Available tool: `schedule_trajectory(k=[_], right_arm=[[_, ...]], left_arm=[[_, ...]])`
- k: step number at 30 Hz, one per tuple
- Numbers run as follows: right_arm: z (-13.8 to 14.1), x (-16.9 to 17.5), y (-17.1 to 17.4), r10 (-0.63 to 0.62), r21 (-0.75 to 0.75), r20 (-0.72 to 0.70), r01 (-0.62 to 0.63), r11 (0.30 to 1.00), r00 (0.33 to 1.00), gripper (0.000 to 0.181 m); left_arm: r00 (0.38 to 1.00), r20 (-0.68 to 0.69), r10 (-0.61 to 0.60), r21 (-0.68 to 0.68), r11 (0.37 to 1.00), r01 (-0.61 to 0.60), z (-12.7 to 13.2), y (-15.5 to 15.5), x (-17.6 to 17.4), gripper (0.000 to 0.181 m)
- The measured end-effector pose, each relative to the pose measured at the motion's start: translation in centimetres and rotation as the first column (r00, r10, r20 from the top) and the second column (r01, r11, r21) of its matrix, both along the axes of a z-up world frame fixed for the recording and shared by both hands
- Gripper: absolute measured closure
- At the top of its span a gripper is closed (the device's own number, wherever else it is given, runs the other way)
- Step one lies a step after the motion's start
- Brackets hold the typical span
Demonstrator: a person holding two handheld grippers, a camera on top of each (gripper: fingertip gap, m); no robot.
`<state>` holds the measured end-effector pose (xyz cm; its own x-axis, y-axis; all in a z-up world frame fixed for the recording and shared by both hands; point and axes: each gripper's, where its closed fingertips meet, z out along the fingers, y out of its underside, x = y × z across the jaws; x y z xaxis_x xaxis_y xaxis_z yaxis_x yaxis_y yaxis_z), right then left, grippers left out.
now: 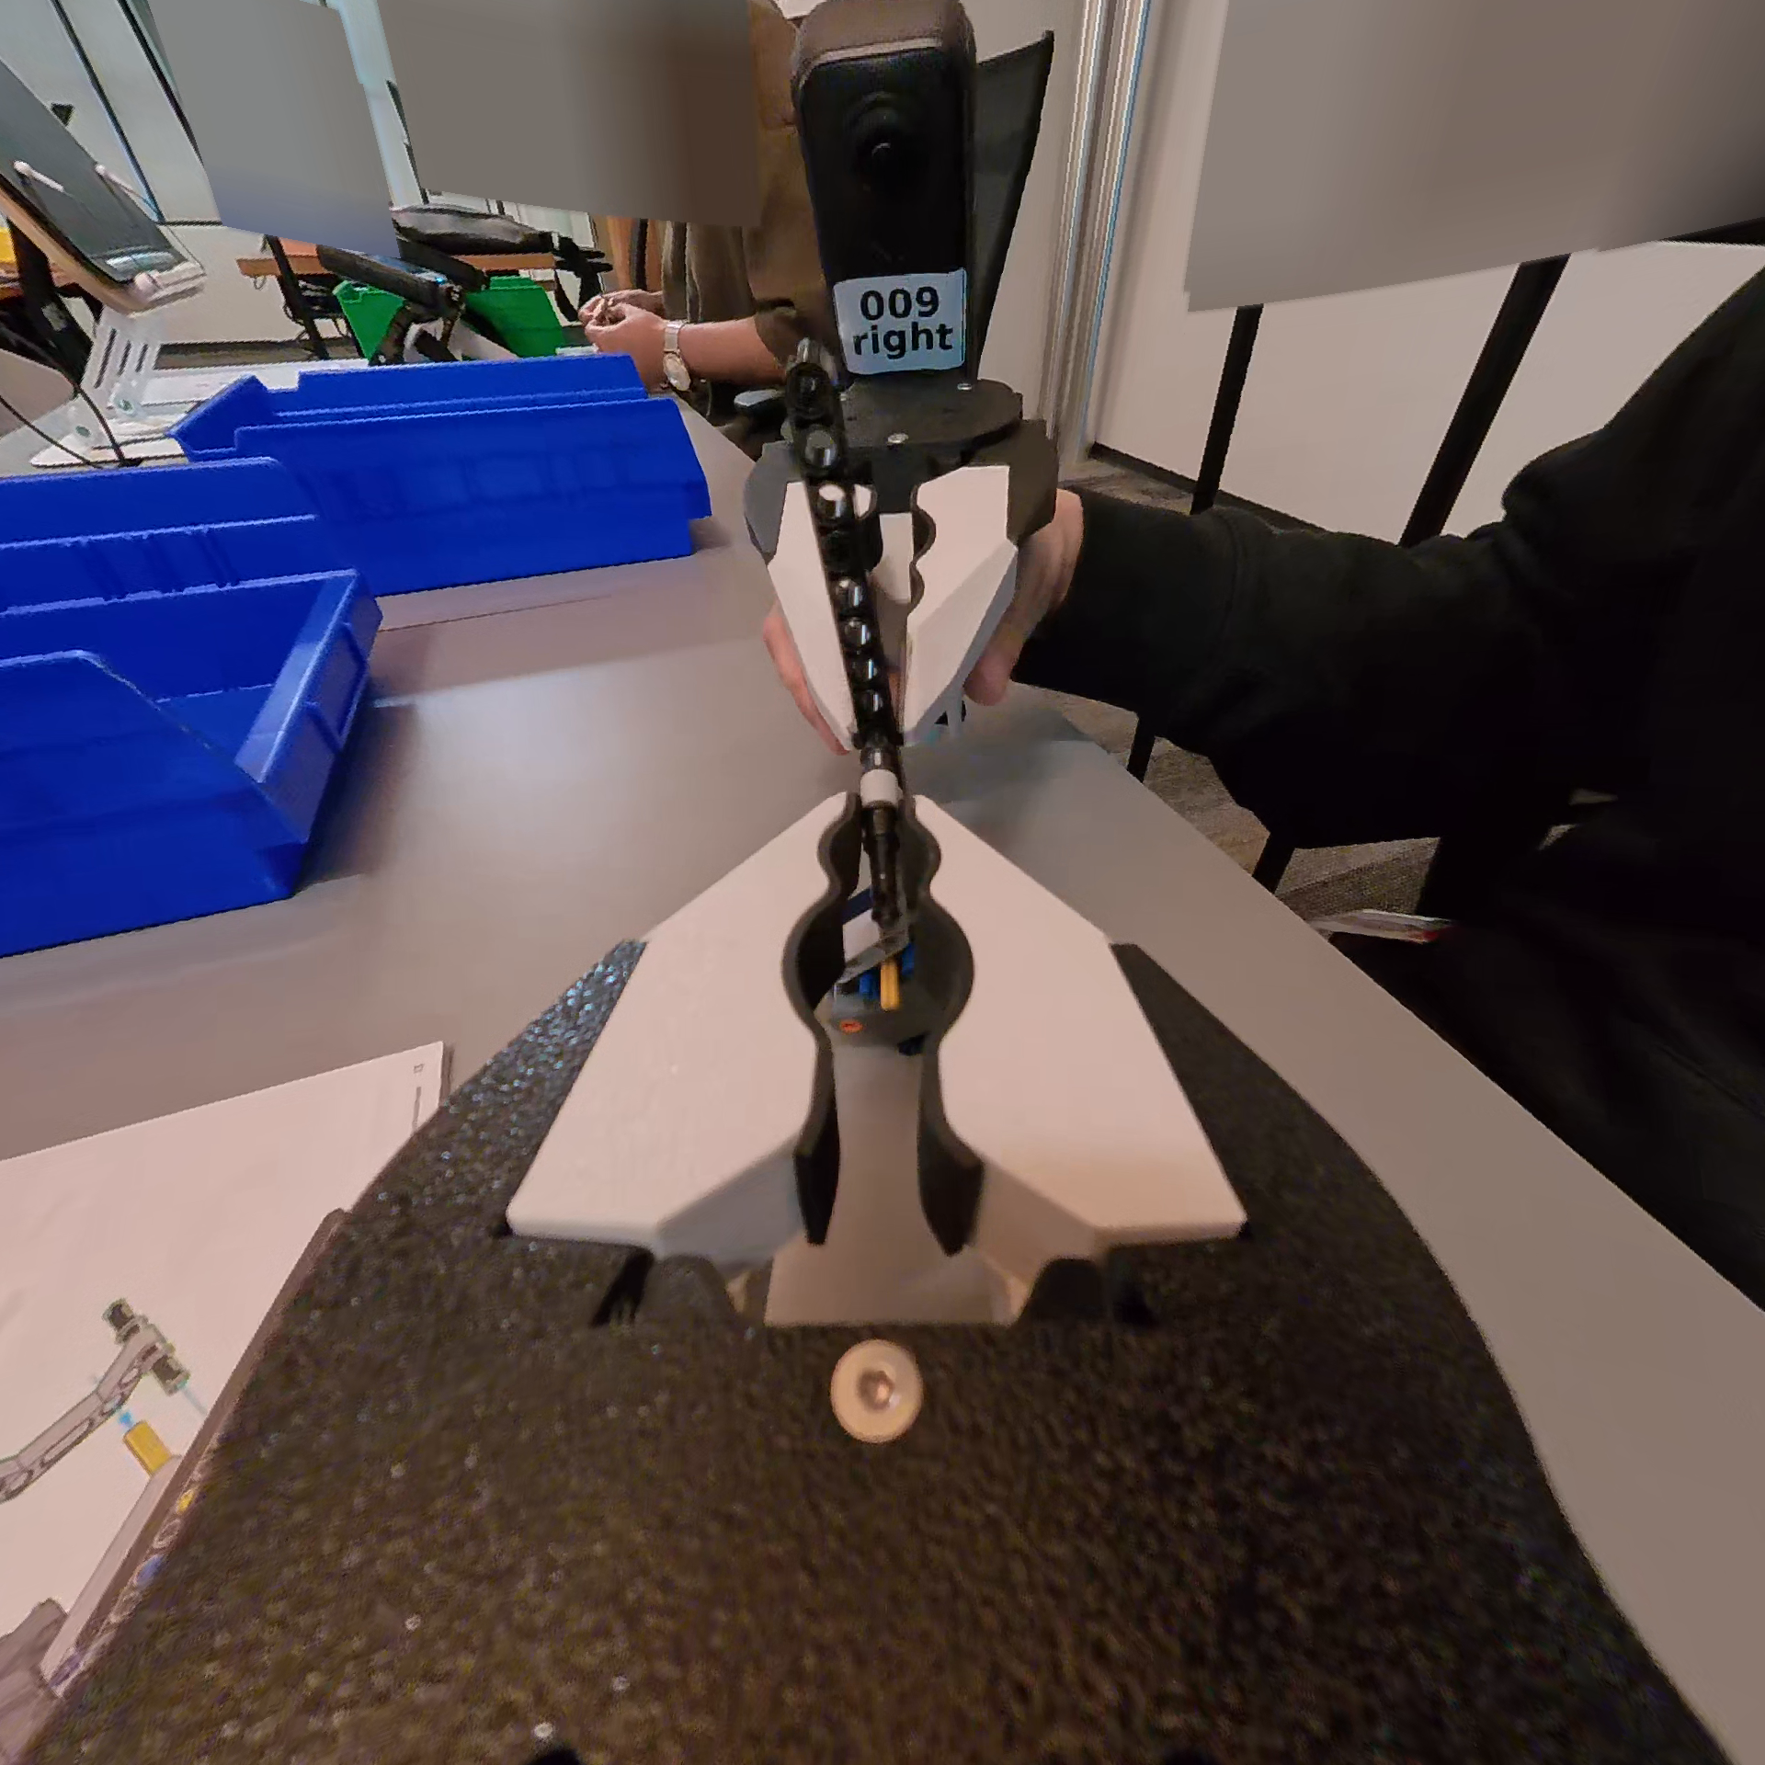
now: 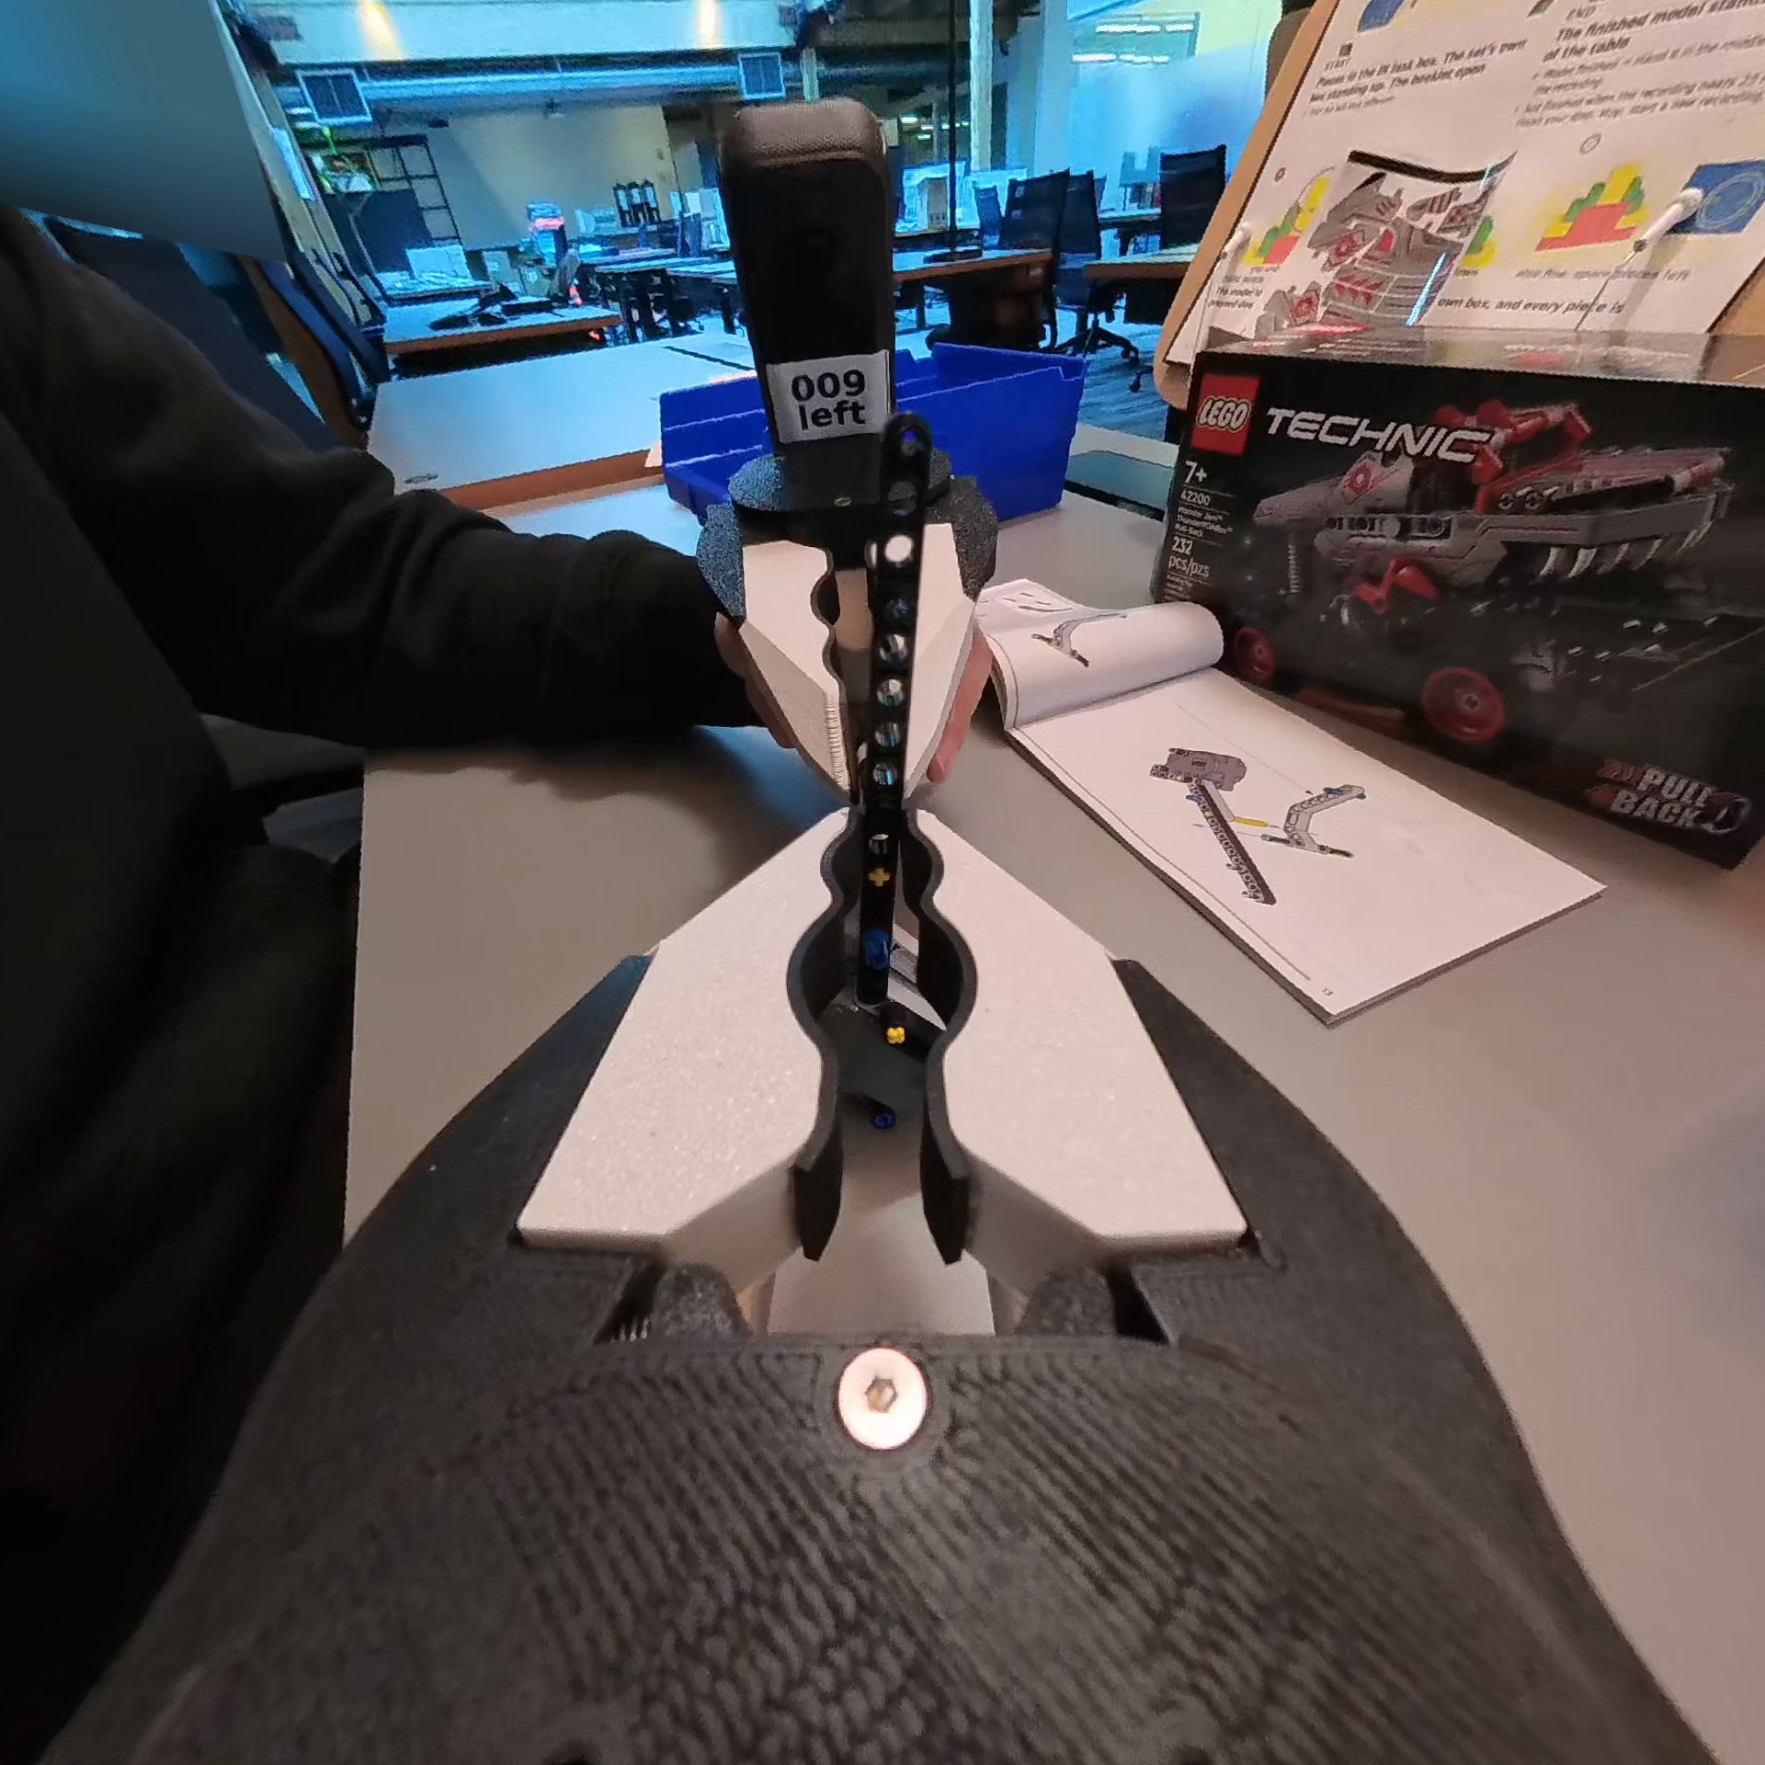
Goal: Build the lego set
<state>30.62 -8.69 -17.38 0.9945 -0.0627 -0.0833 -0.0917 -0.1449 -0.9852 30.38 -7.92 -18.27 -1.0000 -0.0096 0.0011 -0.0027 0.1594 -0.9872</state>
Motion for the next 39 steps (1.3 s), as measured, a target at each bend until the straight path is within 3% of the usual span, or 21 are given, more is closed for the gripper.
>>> schedule_trajectory(k=[39], right_arm=[[1.0, -0.3, 0.4, -0.005, -0.003, 0.049, 0.005, 1.000, 0.999, 0.176]], left_arm=[[1.000, -0.004, 0.017, 0.051, 0.999, -0.016, 0.0, -0.4, 0.0, 0.176]])
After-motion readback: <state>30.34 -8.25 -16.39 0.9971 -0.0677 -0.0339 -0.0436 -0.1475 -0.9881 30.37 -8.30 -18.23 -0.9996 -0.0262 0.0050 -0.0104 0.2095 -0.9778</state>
